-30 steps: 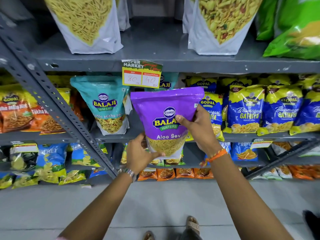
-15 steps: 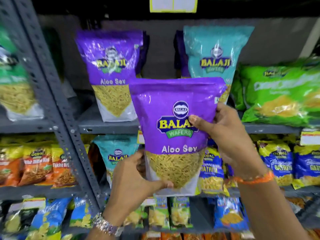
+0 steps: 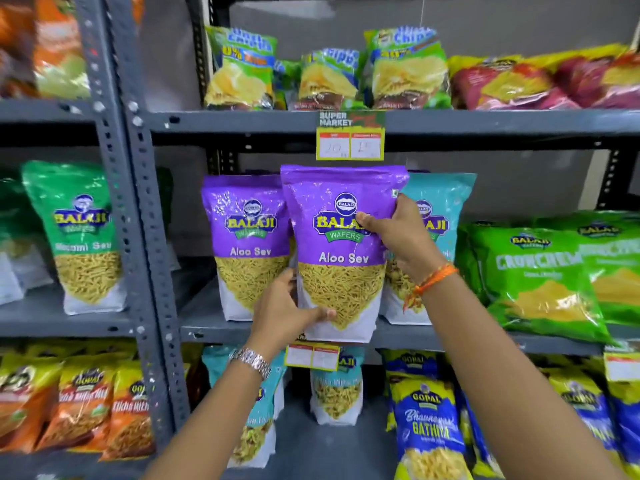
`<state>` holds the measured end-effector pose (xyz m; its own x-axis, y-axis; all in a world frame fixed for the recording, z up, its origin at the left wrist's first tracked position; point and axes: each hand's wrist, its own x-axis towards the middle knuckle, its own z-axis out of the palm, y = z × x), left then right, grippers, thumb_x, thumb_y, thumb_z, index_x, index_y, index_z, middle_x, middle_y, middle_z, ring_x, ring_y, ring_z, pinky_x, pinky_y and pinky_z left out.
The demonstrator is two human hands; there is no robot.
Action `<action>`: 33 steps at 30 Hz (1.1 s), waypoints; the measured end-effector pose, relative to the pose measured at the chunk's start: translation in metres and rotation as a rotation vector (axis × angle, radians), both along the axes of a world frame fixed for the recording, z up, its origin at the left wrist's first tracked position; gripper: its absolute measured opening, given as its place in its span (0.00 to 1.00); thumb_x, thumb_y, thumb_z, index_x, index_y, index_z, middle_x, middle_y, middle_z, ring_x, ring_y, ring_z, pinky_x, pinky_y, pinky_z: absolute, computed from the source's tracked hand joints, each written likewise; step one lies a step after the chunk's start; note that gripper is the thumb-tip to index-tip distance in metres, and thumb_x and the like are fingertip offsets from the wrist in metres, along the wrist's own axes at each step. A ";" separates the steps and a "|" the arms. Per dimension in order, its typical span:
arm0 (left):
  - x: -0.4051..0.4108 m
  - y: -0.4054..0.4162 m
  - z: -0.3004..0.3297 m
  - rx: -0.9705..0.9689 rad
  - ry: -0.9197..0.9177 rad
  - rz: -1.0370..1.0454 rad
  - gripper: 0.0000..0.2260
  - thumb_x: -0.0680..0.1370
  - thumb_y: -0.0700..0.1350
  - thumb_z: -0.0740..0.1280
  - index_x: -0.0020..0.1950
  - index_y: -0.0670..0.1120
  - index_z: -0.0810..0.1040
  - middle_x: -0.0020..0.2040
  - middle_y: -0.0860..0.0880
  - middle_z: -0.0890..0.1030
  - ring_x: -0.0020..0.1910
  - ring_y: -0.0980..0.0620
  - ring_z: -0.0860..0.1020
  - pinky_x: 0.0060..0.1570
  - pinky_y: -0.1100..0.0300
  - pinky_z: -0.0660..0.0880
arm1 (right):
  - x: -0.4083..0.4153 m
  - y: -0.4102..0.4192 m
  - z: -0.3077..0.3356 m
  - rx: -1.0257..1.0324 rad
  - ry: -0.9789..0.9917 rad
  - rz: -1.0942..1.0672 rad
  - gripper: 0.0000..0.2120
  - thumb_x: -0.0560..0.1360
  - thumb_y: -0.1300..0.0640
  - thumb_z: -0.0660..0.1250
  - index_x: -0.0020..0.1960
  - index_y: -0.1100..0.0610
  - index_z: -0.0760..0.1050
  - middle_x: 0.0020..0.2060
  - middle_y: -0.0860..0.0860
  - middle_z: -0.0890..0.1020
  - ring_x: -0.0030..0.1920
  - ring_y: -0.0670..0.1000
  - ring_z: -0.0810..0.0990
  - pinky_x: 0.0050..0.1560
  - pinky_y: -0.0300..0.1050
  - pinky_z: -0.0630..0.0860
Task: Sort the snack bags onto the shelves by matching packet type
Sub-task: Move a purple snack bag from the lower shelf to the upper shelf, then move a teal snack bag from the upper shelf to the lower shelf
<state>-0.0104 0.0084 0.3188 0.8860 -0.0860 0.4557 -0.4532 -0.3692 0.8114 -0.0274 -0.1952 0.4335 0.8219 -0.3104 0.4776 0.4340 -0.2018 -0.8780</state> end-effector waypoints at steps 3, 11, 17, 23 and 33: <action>0.014 -0.004 0.004 0.032 0.001 0.054 0.31 0.52 0.57 0.86 0.50 0.55 0.78 0.46 0.55 0.88 0.43 0.53 0.85 0.51 0.47 0.83 | 0.033 -0.008 -0.007 -0.059 -0.013 -0.032 0.35 0.54 0.43 0.79 0.55 0.56 0.73 0.53 0.55 0.86 0.50 0.57 0.86 0.52 0.62 0.84; 0.048 -0.007 -0.009 0.074 0.000 0.077 0.45 0.43 0.70 0.81 0.57 0.56 0.77 0.53 0.52 0.87 0.53 0.45 0.85 0.53 0.43 0.82 | 0.042 0.002 -0.012 -0.125 0.029 -0.106 0.26 0.68 0.54 0.79 0.59 0.59 0.70 0.55 0.57 0.84 0.53 0.59 0.85 0.54 0.62 0.83; 0.045 -0.007 -0.007 0.069 0.004 0.060 0.41 0.48 0.66 0.82 0.58 0.55 0.77 0.51 0.53 0.87 0.49 0.48 0.84 0.53 0.43 0.82 | 0.037 0.015 -0.014 -0.161 0.000 -0.169 0.25 0.71 0.54 0.77 0.59 0.60 0.66 0.56 0.56 0.81 0.56 0.59 0.83 0.56 0.59 0.82; 0.056 -0.004 -0.017 0.025 0.006 0.039 0.45 0.45 0.71 0.81 0.59 0.57 0.76 0.52 0.54 0.87 0.50 0.48 0.86 0.54 0.42 0.83 | 0.038 0.018 -0.018 -0.262 -0.034 -0.243 0.27 0.72 0.56 0.77 0.62 0.62 0.65 0.54 0.57 0.80 0.53 0.57 0.80 0.49 0.45 0.75; 0.031 -0.016 -0.009 0.194 -0.085 0.248 0.41 0.59 0.62 0.83 0.66 0.49 0.74 0.51 0.49 0.86 0.46 0.45 0.85 0.46 0.47 0.83 | 0.016 -0.016 -0.016 -0.391 -0.206 -0.384 0.37 0.70 0.55 0.78 0.73 0.62 0.65 0.63 0.59 0.73 0.58 0.56 0.78 0.61 0.52 0.78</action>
